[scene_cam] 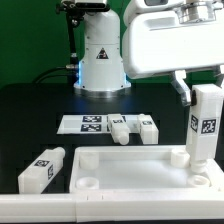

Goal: Assemble desk

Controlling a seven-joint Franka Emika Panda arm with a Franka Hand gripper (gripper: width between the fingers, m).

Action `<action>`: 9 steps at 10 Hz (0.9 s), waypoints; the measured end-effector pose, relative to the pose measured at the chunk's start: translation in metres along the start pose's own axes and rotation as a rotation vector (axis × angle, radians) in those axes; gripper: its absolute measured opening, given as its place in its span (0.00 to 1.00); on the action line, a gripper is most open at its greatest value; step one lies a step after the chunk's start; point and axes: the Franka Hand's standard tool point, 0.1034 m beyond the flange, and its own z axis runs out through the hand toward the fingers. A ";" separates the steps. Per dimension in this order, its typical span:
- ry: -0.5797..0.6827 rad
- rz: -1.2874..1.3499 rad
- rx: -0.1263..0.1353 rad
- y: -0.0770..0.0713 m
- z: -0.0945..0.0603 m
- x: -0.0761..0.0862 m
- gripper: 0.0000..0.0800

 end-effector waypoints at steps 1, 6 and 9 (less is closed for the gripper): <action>-0.006 0.003 -0.001 0.002 0.004 -0.003 0.36; -0.001 0.008 0.000 0.003 0.014 0.002 0.36; -0.014 0.009 0.002 0.002 0.024 -0.004 0.36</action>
Offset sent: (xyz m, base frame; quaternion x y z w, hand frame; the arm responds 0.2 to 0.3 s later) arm 0.0113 0.0021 -0.0082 0.0047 0.0071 0.0166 0.9998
